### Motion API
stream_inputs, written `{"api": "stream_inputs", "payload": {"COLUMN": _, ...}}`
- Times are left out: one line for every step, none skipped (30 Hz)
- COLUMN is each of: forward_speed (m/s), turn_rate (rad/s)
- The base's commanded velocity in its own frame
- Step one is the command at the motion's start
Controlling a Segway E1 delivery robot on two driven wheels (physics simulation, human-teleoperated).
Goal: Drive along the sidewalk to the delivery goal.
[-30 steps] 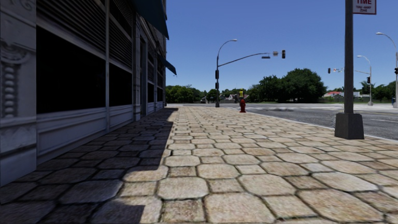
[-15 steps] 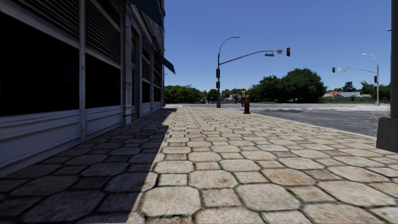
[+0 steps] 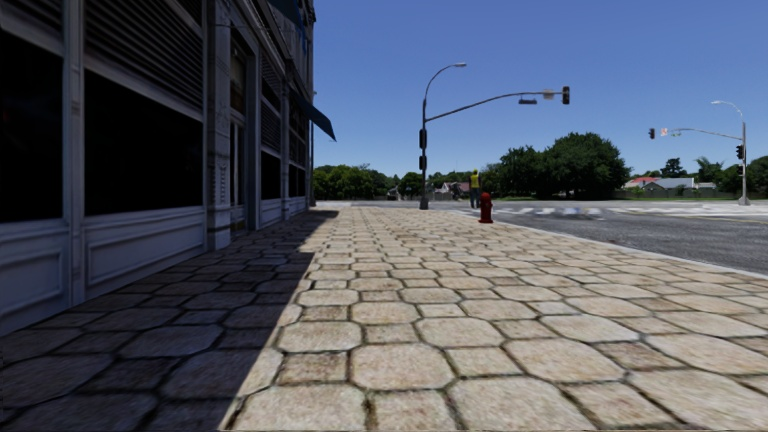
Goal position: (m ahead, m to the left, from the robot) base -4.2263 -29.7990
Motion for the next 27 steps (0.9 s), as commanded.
{"api": "stream_inputs", "payload": {"forward_speed": 2.00, "turn_rate": 0.00}}
{"api": "stream_inputs", "payload": {"forward_speed": 2.00, "turn_rate": 0.00}}
{"api": "stream_inputs", "payload": {"forward_speed": 2.00, "turn_rate": 0.00}}
{"api": "stream_inputs", "payload": {"forward_speed": 2.00, "turn_rate": 0.00}}
{"api": "stream_inputs", "payload": {"forward_speed": 2.00, "turn_rate": 0.00}}
{"api": "stream_inputs", "payload": {"forward_speed": 2.00, "turn_rate": 0.00}}
{"api": "stream_inputs", "payload": {"forward_speed": 2.00, "turn_rate": 0.00}}
{"api": "stream_inputs", "payload": {"forward_speed": 2.00, "turn_rate": 0.00}}
{"api": "stream_inputs", "payload": {"forward_speed": 2.00, "turn_rate": 0.00}}
{"api": "stream_inputs", "payload": {"forward_speed": 2.00, "turn_rate": 0.00}}
{"api": "stream_inputs", "payload": {"forward_speed": 2.00, "turn_rate": 0.00}}
{"api": "stream_inputs", "payload": {"forward_speed": 2.00, "turn_rate": 0.00}}
{"api": "stream_inputs", "payload": {"forward_speed": 2.00, "turn_rate": 0.00}}
{"api": "stream_inputs", "payload": {"forward_speed": 2.00, "turn_rate": 0.00}}
{"api": "stream_inputs", "payload": {"forward_speed": 2.00, "turn_rate": 0.00}}
{"api": "stream_inputs", "payload": {"forward_speed": 2.00, "turn_rate": 0.00}}
{"api": "stream_inputs", "payload": {"forward_speed": 2.00, "turn_rate": 0.00}}
{"api": "stream_inputs", "payload": {"forward_speed": 2.00, "turn_rate": 0.00}}
{"api": "stream_inputs", "payload": {"forward_speed": 2.00, "turn_rate": 0.00}}
{"api": "stream_inputs", "payload": {"forward_speed": 2.00, "turn_rate": 0.00}}
{"api": "stream_inputs", "payload": {"forward_speed": 2.00, "turn_rate": 0.00}}
{"api": "stream_inputs", "payload": {"forward_speed": 2.00, "turn_rate": 0.00}}
{"api": "stream_inputs", "payload": {"forward_speed": 2.00, "turn_rate": 0.00}}
{"api": "stream_inputs", "payload": {"forward_speed": 2.00, "turn_rate": 0.00}}
{"api": "stream_inputs", "payload": {"forward_speed": 2.00, "turn_rate": 0.00}}
{"api": "stream_inputs", "payload": {"forward_speed": 2.00, "turn_rate": 0.00}}
{"api": "stream_inputs", "payload": {"forward_speed": 2.00, "turn_rate": 0.00}}
